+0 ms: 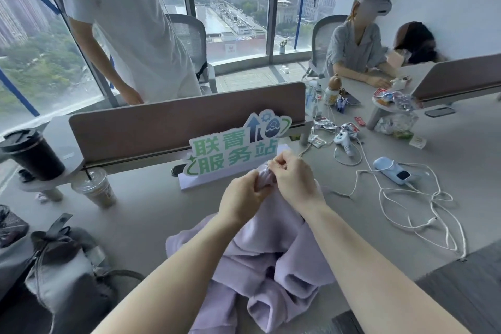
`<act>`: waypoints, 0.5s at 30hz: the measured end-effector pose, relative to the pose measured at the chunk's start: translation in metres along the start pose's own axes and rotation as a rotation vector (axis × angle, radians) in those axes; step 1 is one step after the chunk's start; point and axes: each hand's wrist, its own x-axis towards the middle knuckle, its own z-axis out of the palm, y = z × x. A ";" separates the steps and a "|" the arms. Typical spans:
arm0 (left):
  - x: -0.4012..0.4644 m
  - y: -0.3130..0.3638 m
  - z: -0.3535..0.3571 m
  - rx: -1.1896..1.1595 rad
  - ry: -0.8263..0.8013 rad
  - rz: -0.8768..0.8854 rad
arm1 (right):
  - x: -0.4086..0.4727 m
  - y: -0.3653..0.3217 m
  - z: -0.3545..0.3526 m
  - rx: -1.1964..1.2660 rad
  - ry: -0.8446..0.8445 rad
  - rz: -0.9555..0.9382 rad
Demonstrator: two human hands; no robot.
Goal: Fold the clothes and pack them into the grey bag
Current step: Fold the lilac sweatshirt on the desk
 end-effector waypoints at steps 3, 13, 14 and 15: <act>-0.011 -0.001 0.001 0.013 0.016 0.061 | 0.000 0.013 0.000 -0.115 0.020 0.050; -0.038 -0.037 -0.047 0.140 -0.091 0.044 | 0.026 0.046 -0.018 -0.133 0.123 0.290; -0.036 -0.037 -0.047 0.161 -0.117 -0.006 | 0.025 0.042 -0.018 -0.126 0.133 0.257; -0.032 -0.035 -0.046 0.187 -0.128 -0.042 | 0.025 0.038 -0.018 -0.115 0.137 0.219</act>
